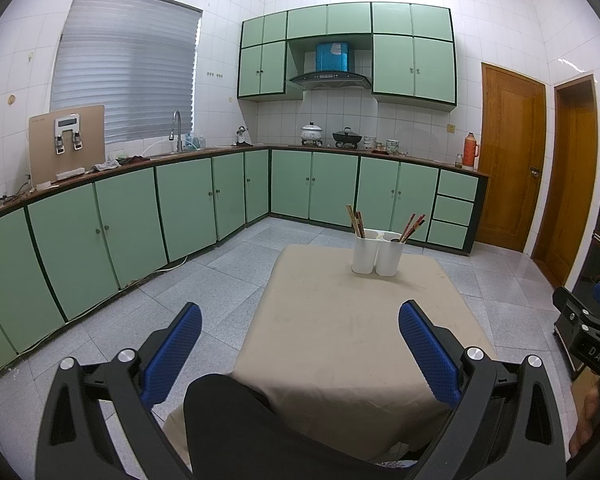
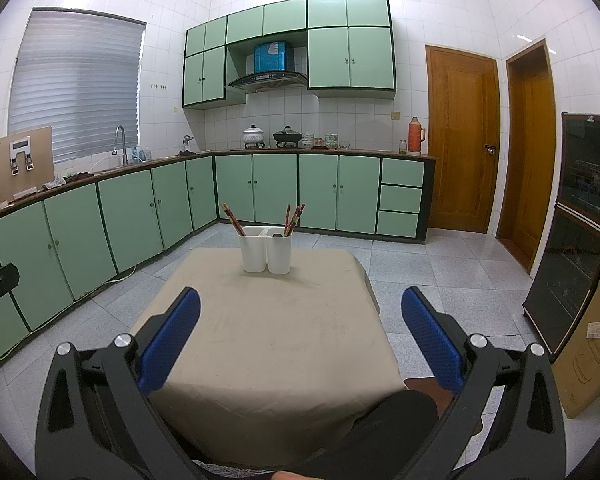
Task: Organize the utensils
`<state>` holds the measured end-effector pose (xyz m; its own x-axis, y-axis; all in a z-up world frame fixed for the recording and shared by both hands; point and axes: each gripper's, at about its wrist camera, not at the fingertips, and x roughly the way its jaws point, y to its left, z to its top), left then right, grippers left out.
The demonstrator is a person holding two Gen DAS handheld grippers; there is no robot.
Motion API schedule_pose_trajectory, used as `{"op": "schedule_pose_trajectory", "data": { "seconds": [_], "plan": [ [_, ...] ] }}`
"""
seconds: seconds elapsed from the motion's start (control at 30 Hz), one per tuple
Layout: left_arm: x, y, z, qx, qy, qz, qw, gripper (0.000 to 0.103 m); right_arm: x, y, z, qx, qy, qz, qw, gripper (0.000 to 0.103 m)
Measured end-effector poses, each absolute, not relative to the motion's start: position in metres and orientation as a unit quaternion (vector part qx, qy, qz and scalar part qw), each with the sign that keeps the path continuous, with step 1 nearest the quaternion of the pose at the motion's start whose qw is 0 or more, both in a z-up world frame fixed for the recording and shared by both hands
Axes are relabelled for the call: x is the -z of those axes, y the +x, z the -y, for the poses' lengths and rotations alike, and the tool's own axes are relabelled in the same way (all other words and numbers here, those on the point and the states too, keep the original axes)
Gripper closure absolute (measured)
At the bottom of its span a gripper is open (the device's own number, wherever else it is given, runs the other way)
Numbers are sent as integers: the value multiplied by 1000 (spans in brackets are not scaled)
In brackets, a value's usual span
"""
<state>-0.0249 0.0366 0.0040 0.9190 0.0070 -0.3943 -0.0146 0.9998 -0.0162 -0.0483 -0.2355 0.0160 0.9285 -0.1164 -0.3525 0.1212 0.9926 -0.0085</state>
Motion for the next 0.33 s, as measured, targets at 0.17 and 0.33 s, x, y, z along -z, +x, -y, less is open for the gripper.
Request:
{"op": "schedule_pose_trajectory", "data": {
  "seconds": [0.17,0.33],
  "plan": [
    [-7,-27,-32,-7,-9,-197,980,6,-16,-49,234,61,7,-178,982,5],
    [-8,-27,-32,-5,-14,-198,980,6,-16,-49,234,61,7,-178,982,5]
  ]
}}
